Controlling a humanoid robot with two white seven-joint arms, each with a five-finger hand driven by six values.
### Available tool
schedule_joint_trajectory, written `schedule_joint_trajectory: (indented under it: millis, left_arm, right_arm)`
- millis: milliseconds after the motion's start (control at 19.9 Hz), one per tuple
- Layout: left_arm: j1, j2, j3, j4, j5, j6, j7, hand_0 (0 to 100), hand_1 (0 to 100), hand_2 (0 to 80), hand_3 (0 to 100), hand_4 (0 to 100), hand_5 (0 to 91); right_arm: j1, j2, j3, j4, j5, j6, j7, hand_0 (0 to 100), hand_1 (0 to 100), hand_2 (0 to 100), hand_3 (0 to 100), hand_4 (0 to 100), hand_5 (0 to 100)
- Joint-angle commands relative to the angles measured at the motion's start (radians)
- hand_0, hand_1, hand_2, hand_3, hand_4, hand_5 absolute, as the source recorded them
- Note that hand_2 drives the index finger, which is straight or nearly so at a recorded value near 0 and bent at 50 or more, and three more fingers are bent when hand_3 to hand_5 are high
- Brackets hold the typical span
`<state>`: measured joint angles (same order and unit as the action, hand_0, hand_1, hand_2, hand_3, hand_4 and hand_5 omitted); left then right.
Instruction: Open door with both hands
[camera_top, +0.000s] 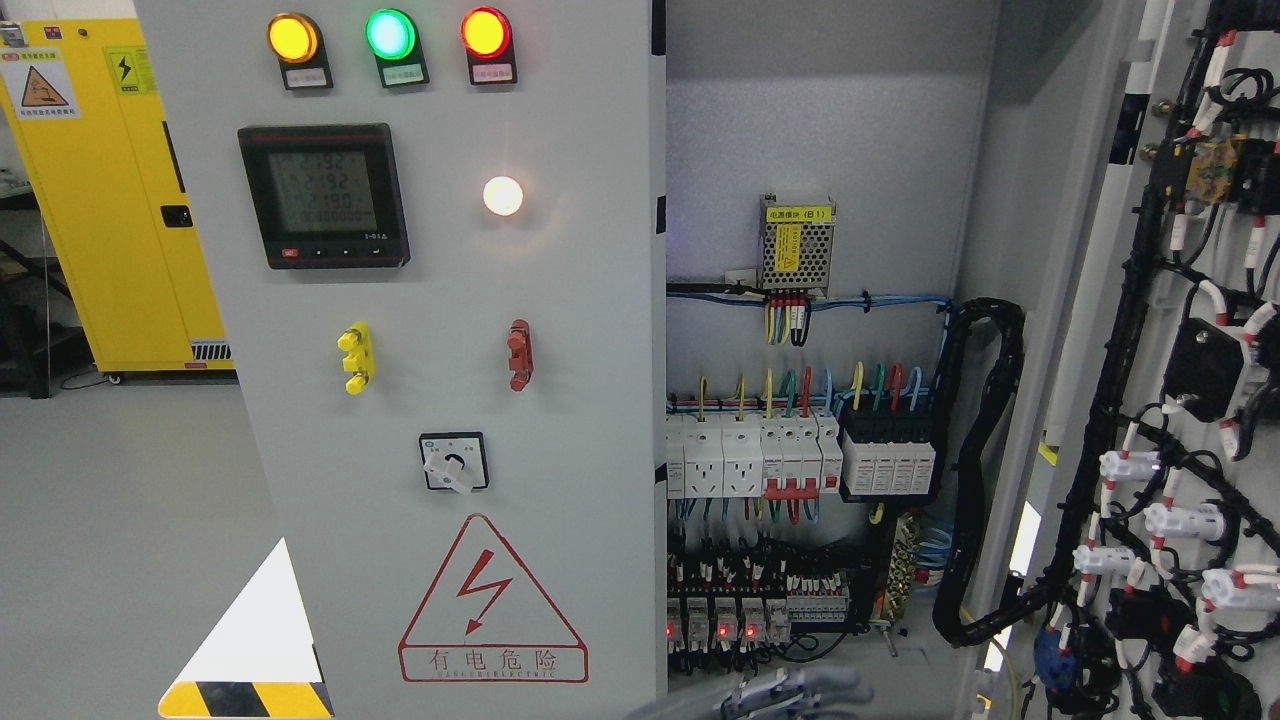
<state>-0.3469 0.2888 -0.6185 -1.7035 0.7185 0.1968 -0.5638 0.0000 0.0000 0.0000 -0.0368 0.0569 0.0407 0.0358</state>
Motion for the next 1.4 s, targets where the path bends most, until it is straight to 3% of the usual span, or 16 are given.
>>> schedule_joint_trajectory:
  millis: [0, 100, 351, 551, 702, 852, 1353]
  left_arm:
    - [0.336, 0.070, 0.054, -0.004, -0.208, -0.089, -0.005, 12, 56, 0.0, 0, 0, 0.0]
    - [0.416, 0.055, 0.127, 0.111, -0.206, -0.105, -0.005, 12, 56, 0.0, 0, 0, 0.0]
    - [0.502, -0.097, 0.324, 0.546, -0.206, -0.194, -0.005, 12, 56, 0.0, 0, 0, 0.0]
    - [0.499, -0.190, 0.460, 0.908, -0.205, -0.227, -0.005, 12, 56, 0.0, 0, 0, 0.0]
    - [0.418, -0.224, 0.562, 1.286, -0.206, -0.238, -0.005, 12, 56, 0.0, 0, 0, 0.0]
    - [0.368, -0.226, 0.568, 1.543, -0.206, -0.238, -0.005, 12, 56, 0.0, 0, 0, 0.0]
    - [0.393, -0.223, 0.540, 1.697, -0.217, -0.238, -0.001, 12, 56, 0.0, 0, 0, 0.0]
  right_arm:
    - [-0.025, 0.032, 0.008, 0.000, 0.000, -0.001, -0.001, 0, 50, 4, 0, 0, 0]
    - [-0.025, 0.034, 0.008, 0.000, 0.000, -0.001, -0.001, 0, 50, 4, 0, 0, 0]
    - [-0.025, 0.032, 0.008, 0.000, 0.000, -0.001, -0.001, 0, 50, 4, 0, 0, 0]
    - [-0.025, 0.032, 0.008, 0.000, 0.000, -0.001, -0.001, 0, 50, 4, 0, 0, 0]
    - [-0.025, 0.032, 0.008, 0.000, 0.000, -0.001, -0.001, 0, 50, 4, 0, 0, 0]
    - [-0.025, 0.034, 0.008, 0.000, 0.000, -0.001, -0.001, 0, 50, 4, 0, 0, 0]
    - [-0.025, 0.032, 0.008, 0.000, 0.000, -0.001, -0.001, 0, 50, 4, 0, 0, 0]
